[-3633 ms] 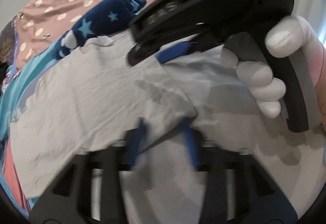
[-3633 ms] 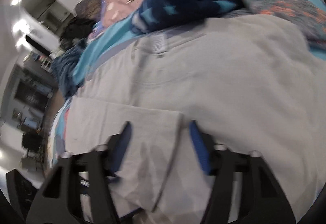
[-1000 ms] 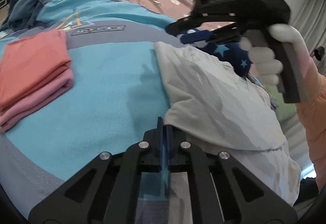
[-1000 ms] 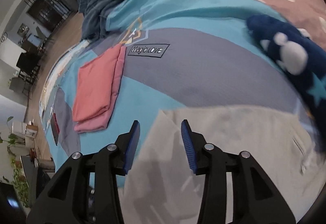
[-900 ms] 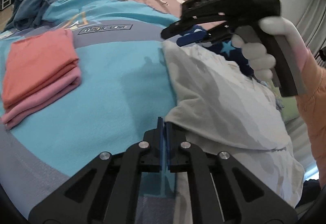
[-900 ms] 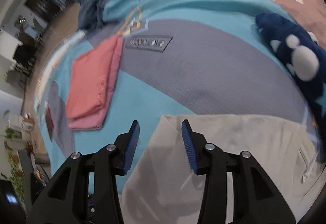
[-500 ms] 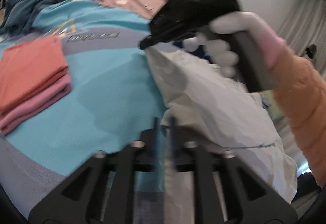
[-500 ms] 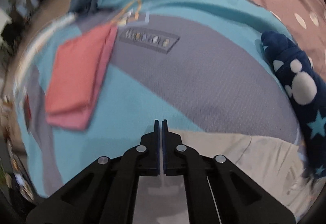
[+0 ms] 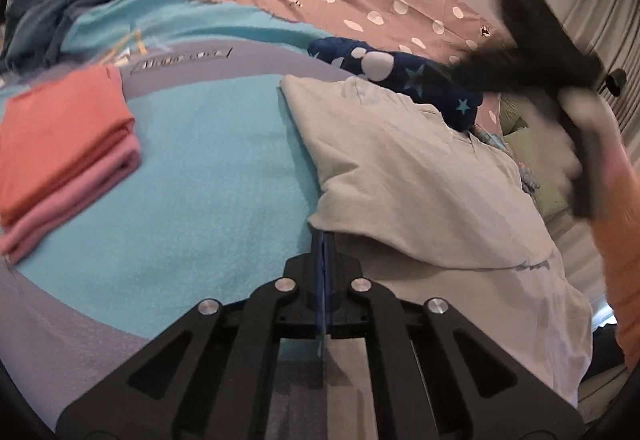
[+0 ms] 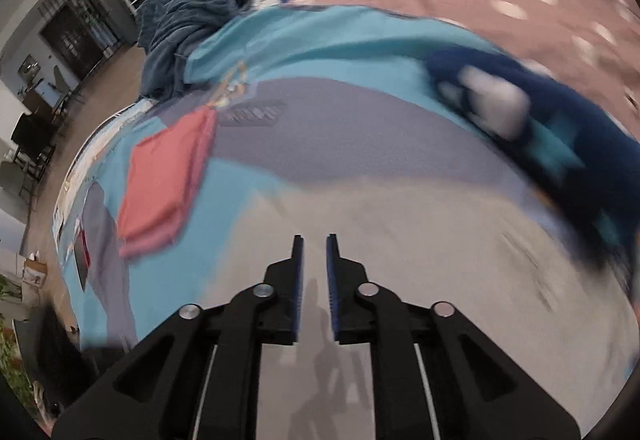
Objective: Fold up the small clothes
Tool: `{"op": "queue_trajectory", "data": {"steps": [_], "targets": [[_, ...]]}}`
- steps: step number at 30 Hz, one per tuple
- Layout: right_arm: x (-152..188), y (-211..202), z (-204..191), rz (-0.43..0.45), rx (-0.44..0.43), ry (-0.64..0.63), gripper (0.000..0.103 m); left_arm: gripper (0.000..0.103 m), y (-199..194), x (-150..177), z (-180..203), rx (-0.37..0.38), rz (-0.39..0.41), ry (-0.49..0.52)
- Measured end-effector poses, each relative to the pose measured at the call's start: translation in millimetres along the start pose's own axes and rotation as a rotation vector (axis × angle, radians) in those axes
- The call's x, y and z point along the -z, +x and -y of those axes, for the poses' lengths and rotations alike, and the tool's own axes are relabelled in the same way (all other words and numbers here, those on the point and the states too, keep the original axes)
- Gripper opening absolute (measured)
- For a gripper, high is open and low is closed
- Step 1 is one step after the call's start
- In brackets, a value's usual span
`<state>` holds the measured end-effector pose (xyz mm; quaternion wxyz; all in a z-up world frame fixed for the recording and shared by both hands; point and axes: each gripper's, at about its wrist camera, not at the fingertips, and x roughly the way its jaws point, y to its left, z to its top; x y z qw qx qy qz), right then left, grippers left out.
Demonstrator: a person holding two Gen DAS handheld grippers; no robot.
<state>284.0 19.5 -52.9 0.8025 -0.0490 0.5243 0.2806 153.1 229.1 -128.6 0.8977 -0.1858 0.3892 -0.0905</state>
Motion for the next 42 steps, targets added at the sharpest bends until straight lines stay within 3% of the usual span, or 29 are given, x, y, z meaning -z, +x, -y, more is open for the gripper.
{"op": "queue_trajectory", "data": {"steps": [5,7,8,9,11,12,15,17,18,19,20,21,23,25,27,29,31,36,37,38,39,40,42], "targets": [[116,-83,106,0.056,0.104,0.273,0.02,0.002,-6,-1,3,0.043,0.022,0.022],[168,-114,145,0.096,0.117,0.418,0.029,0.03,-3,-3,6,0.039,0.019,0.043],[194,-124,165,0.101,0.105,0.503,0.034,0.057,-1,-4,9,0.022,0.019,0.048],[210,-127,176,0.099,0.096,0.555,0.035,0.059,3,-6,12,0.004,0.012,0.058],[235,-124,190,0.088,0.052,0.636,0.035,0.054,13,-9,16,-0.023,-0.017,0.068],[240,-122,190,0.087,0.025,0.645,0.035,0.033,19,-10,16,-0.042,-0.039,0.062],[241,-102,179,0.077,-0.097,0.621,0.039,0.006,19,-13,11,-0.044,-0.058,0.026],[236,-90,174,0.054,-0.131,0.596,0.053,0.005,11,-12,12,-0.075,-0.054,0.023],[232,-82,169,0.058,-0.103,0.574,0.053,0.002,8,-11,13,-0.094,-0.05,0.034],[228,-81,166,0.066,-0.076,0.565,0.047,0.0,6,-11,16,-0.123,-0.047,0.05],[224,-81,166,0.074,-0.06,0.565,0.011,0.0,3,-10,17,-0.153,-0.047,0.063],[220,-84,165,0.087,-0.067,0.567,0.004,0.0,2,-9,17,-0.168,-0.051,0.069],[212,-110,161,0.216,-0.074,0.535,0.004,0.0,-1,-9,16,-0.18,-0.065,0.064],[209,-134,155,0.29,-0.019,0.484,0.004,0.0,-4,-6,17,-0.231,-0.07,0.074],[212,-135,152,0.256,0.088,0.434,0.004,0.0,-7,-4,16,-0.242,-0.075,0.066],[224,-112,159,0.13,0.061,0.437,0.01,0.0,-11,-2,14,-0.258,-0.08,0.055],[241,-98,167,0.075,0.047,0.49,0.014,0.0,-14,1,13,-0.278,-0.082,0.051],[270,-120,167,0.174,0.04,0.514,0.021,0.001,-29,-4,19,-0.236,-0.059,0.034],[270,-125,167,0.188,0.044,0.511,0.025,0.003,-29,-6,21,-0.226,-0.049,0.032],[273,-128,168,0.199,0.046,0.506,0.029,0.011,-29,-10,24,-0.215,-0.04,0.034],[277,-132,171,0.207,0.045,0.502,0.03,0.026,-28,-13,28,-0.207,-0.038,0.035],[281,-136,170,0.217,0.044,0.5,0.032,0.032,-25,-17,30,-0.188,-0.039,0.032],[291,-146,172,0.234,0.042,0.501,0.033,0.034,-14,-27,33,-0.151,-0.049,0.021]]}}
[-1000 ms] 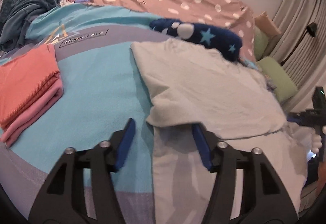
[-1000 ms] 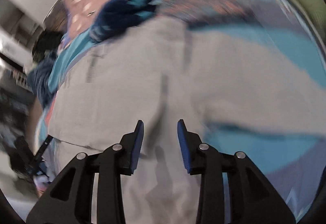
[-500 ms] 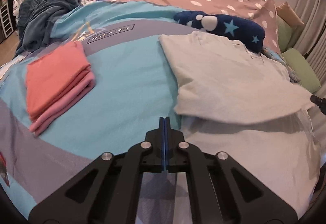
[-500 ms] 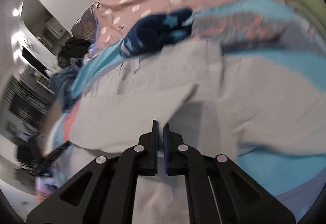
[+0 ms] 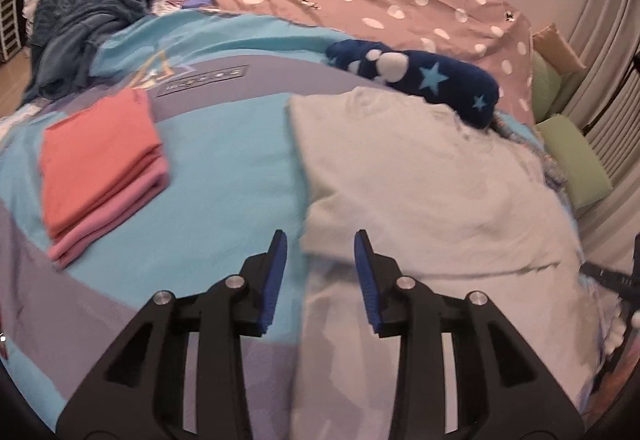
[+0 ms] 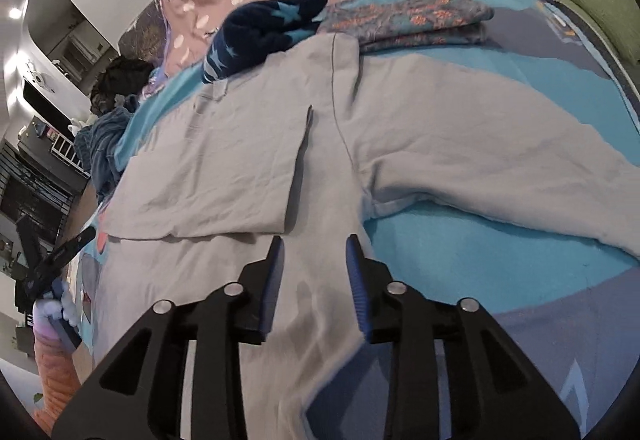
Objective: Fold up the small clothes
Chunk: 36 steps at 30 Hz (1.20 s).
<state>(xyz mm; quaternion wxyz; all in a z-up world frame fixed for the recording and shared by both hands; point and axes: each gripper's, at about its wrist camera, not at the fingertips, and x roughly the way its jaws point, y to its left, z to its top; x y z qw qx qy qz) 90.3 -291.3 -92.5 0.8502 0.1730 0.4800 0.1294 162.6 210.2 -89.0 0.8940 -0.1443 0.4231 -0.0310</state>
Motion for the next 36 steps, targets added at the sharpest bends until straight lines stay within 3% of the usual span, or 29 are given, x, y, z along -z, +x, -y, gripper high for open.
{"op": "queue_trajectory", "data": {"steps": [3,6,7,8,11,13,16,19,25,30,33,35,36], "targets": [[8,-17,16,0.055,-0.008,0.041,0.034,0.034,22,-13,2,0.017,-0.046,-0.018],[23,-37,50,0.113,0.001,0.155,0.034,0.023,60,-16,-5,-0.271,-0.095,0.047],[30,-43,68,0.129,0.012,0.207,0.034,0.023,63,-15,-9,-0.333,-0.091,0.046],[38,-50,88,0.147,0.031,0.269,0.034,0.023,62,-14,-11,-0.342,-0.076,0.027],[63,-72,152,0.197,0.121,0.463,0.034,0.017,50,-14,-7,-0.31,-0.074,-0.046],[76,-86,191,0.258,0.151,0.591,0.034,0.014,35,-15,17,-0.269,-0.029,-0.006],[95,-100,242,0.372,0.12,0.816,0.037,0.015,18,-16,65,-0.185,0.04,0.101],[111,-100,280,0.449,0.056,1.019,0.047,0.026,21,-10,111,-0.042,0.031,0.181],[108,-83,314,0.496,0.058,1.1,0.049,0.027,50,9,179,0.067,-0.018,0.286],[92,-75,336,0.54,0.1,1.119,0.049,0.03,79,14,203,0.109,-0.079,0.295],[85,-75,342,0.524,0.131,1.113,0.035,0.032,93,18,212,0.126,-0.109,0.298],[79,-71,345,0.504,0.093,1.12,0.01,0.034,102,20,216,0.129,-0.125,0.299],[77,-70,344,0.503,0.071,1.125,0.008,0.035,104,19,215,0.131,-0.129,0.299]]}}
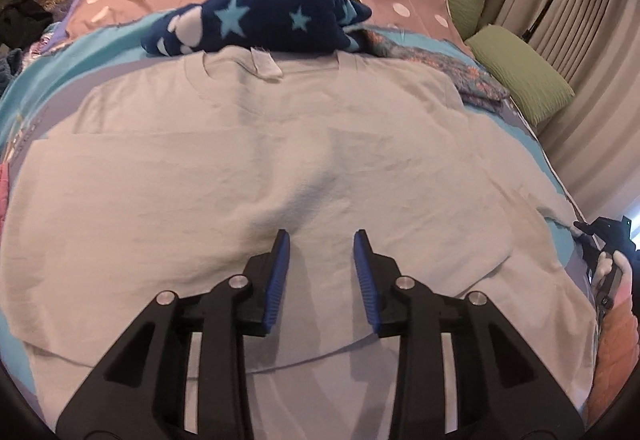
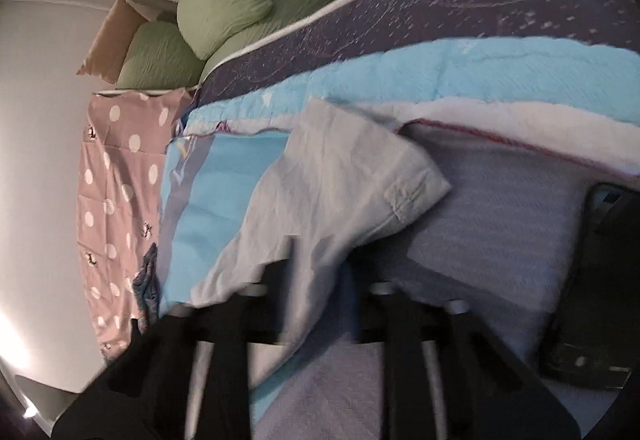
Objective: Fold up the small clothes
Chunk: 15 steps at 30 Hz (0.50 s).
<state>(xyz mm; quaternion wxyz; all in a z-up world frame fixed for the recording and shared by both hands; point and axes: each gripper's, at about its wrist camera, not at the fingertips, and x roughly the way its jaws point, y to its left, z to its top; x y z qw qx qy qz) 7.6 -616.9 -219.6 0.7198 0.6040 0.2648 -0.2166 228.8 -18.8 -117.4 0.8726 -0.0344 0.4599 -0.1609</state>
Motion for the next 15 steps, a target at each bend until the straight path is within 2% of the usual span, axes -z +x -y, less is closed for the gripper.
{"op": "queue_trajectory", "data": {"steps": [2,4,7,10,12,15], "targets": [[4,-2,-14,-0.005,-0.043,-0.012,0.007,0.036,5,0,-2,0.011,-0.001,-0.003],[15,-7,-42,-0.013,-0.13,-0.065,0.007,0.038,5,0,-4,0.027,-0.003,-0.01],[46,-6,-100,-0.099,-0.308,-0.162,0.007,0.04,7,1,-7,0.047,-0.005,-0.02],[105,-6,-174,-0.215,-0.463,-0.34,0.007,0.044,8,3,-6,0.058,0.002,-0.014],[151,-6,-215,-0.286,-0.53,-0.476,0.007,0.05,8,4,-5,0.071,0.003,-0.003],[231,0,-261,-0.419,-0.59,-0.665,0.007,0.051,9,4,-5,0.081,-0.001,0.002]]}}
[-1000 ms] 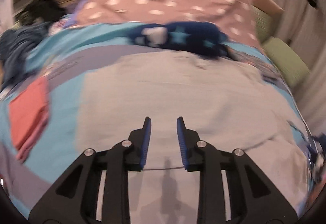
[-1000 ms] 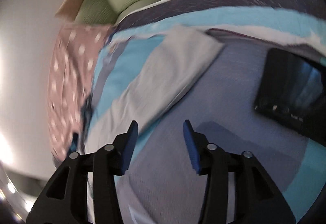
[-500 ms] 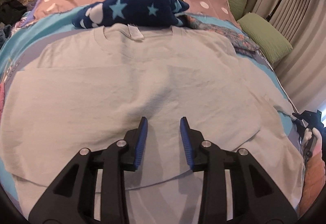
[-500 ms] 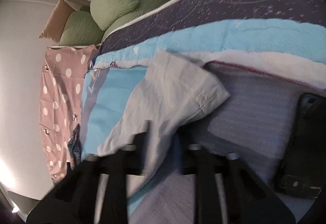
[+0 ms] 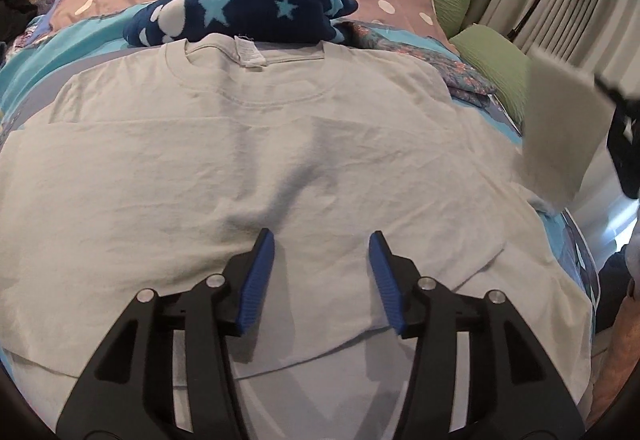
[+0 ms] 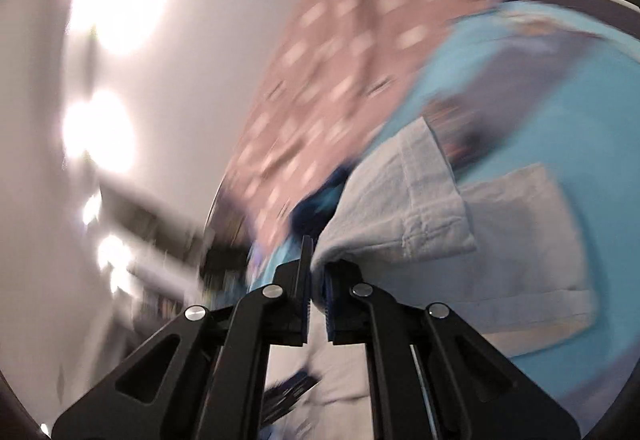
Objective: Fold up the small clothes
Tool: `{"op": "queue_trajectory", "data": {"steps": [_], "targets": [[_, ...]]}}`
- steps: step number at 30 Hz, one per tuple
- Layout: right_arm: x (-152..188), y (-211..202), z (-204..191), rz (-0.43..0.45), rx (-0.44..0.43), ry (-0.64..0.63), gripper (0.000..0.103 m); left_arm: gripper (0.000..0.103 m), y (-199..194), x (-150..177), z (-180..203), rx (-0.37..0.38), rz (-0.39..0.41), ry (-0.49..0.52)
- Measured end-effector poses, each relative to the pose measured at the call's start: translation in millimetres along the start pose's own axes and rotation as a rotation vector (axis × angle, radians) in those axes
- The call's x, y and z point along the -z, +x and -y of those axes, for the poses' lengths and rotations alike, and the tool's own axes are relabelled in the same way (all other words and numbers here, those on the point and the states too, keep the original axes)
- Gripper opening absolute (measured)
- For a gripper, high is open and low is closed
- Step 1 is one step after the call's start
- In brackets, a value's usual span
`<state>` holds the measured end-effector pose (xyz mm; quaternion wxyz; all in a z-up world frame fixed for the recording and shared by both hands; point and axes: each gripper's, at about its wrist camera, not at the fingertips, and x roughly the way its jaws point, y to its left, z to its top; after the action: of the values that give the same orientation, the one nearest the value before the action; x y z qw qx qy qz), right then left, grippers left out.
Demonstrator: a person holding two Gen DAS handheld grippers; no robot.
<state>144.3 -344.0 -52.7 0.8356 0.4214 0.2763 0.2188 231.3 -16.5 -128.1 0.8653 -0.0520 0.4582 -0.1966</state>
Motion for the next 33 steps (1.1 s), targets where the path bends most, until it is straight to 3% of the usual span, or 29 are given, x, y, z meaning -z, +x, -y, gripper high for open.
{"op": "queue_trajectory", "data": {"steps": [3,6,10,13,14,16,23,25,26,28,29,32,33], "targets": [[37,54,-29,-0.144,0.008,-0.093,0.007,0.051,-1,1,-5,0.035,0.007,-0.022],[74,93,-30,-0.266,0.085,-0.149,0.007,0.05,-4,2,-17,0.102,0.021,-0.077],[113,111,-26,-0.373,0.204,-0.273,0.008,0.049,-9,4,-34,0.211,0.034,-0.17],[136,118,-27,-0.435,0.269,-0.384,0.018,0.049,-11,4,-38,0.253,0.042,-0.2],[142,117,-26,-0.44,0.269,-0.389,0.032,0.049,-11,5,-38,0.256,0.044,-0.2],[144,113,-22,-0.425,0.259,-0.366,0.04,0.049,-10,6,-38,0.259,0.046,-0.199],[117,101,-10,-0.223,0.377,-0.228,0.04,0.049,-10,9,-43,0.285,0.069,-0.216],[112,111,-7,-0.222,0.362,-0.201,0.036,0.044,-14,11,-47,0.289,0.088,-0.237],[112,117,-9,-0.232,0.328,-0.203,0.029,0.04,-18,12,-51,0.301,0.099,-0.259],[120,125,-24,-0.269,0.236,-0.292,0.021,0.039,-24,12,-57,0.353,0.112,-0.287],[131,128,-42,-0.299,0.188,-0.421,0.02,0.038,-28,12,-59,0.381,0.117,-0.292],[166,133,-71,-0.389,0.163,-0.692,0.02,0.039,-35,11,-63,0.401,0.125,-0.291],[173,133,-74,-0.416,0.166,-0.73,0.02,0.039,-35,10,-65,0.413,0.127,-0.299]]}}
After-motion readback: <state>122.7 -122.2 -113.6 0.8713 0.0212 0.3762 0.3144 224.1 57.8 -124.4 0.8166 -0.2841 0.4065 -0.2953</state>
